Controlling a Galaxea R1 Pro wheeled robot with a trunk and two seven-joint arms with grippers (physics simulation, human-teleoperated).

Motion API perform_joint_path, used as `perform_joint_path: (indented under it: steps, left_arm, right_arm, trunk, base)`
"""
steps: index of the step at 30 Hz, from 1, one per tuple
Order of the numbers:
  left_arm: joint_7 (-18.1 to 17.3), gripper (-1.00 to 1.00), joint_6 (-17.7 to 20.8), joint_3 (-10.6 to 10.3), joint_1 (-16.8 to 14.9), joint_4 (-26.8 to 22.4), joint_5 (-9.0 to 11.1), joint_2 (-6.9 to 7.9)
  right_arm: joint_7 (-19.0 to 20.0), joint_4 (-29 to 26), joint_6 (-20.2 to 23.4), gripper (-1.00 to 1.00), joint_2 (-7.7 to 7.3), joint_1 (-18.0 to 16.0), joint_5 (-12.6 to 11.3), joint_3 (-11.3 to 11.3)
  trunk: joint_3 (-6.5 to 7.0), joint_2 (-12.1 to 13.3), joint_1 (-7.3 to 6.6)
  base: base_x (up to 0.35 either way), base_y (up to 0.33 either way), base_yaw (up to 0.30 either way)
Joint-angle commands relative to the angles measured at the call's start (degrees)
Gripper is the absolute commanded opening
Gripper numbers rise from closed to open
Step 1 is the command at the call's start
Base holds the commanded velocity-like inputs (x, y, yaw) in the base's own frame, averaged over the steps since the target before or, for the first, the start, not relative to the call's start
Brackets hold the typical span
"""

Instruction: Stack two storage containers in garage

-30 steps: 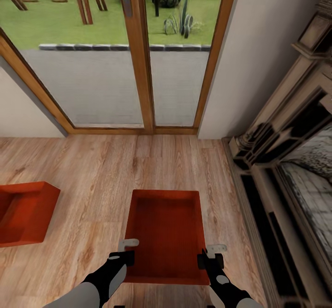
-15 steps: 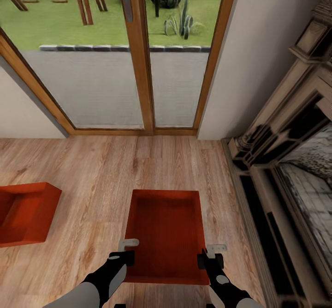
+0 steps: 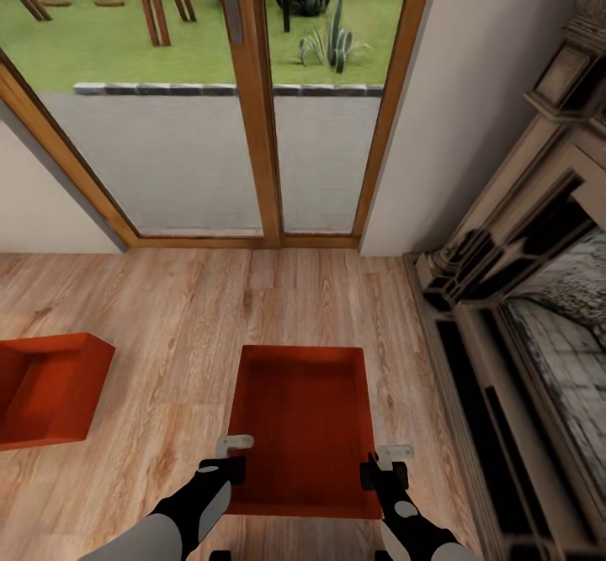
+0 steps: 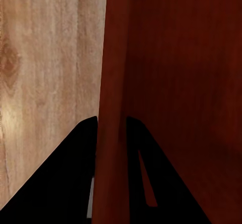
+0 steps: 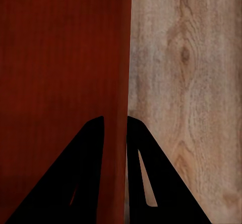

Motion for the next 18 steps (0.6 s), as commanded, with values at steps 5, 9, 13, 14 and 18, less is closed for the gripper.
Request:
perform_joint_path:
  steps: [5, 9, 13, 14, 18]
  left_arm:
    - [0.81, -1.00, 0.41, 0.01, 0.03, -0.06, 0.02, 0.02]
    - [0.81, -1.00, 0.38, 0.01, 0.04, -0.06, 0.02, 0.02]
    - [0.81, -1.00, 0.34, 0.01, 0.02, -0.08, 0.01, 0.02]
    - [0.81, -1.00, 0.33, 0.01, 0.04, -0.08, 0.01, 0.02]
    - [0.81, -1.00, 0.33, 0.01, 0.05, -0.08, 0.00, 0.02]
  right_arm:
    - [-0.12, -0.13, -0.21, -1.00, 0.03, -0.06, 0.76, -1.78]
    - [-0.03, -0.13, -0.20, -1.00, -0.01, -0.06, 0.73, -1.80]
    - [-0.02, -0.13, -0.19, -1.00, 0.04, -0.06, 0.73, -1.77]
    - [-0.04, -0.13, -0.20, -1.00, 0.05, -0.06, 0.73, -1.79]
    - [-0.18, -0.13, -0.28, -1.00, 0.07, -0.06, 0.73, -1.81]
  trunk:
    - [0.87, 1.99, -1.10]
    - [1.23, 2.79, -1.54]
    - [1.24, 2.79, -1.54]
    - [1.27, 2.79, -1.54]
    - [1.58, 2.79, -1.54]
  base:
    - [0.000, 0.000, 0.000]
    - [0.000, 0.000, 0.000]
    - [0.000, 0.000, 0.000]
    - [0.000, 0.000, 0.000]
    - [0.000, 0.000, 0.000]
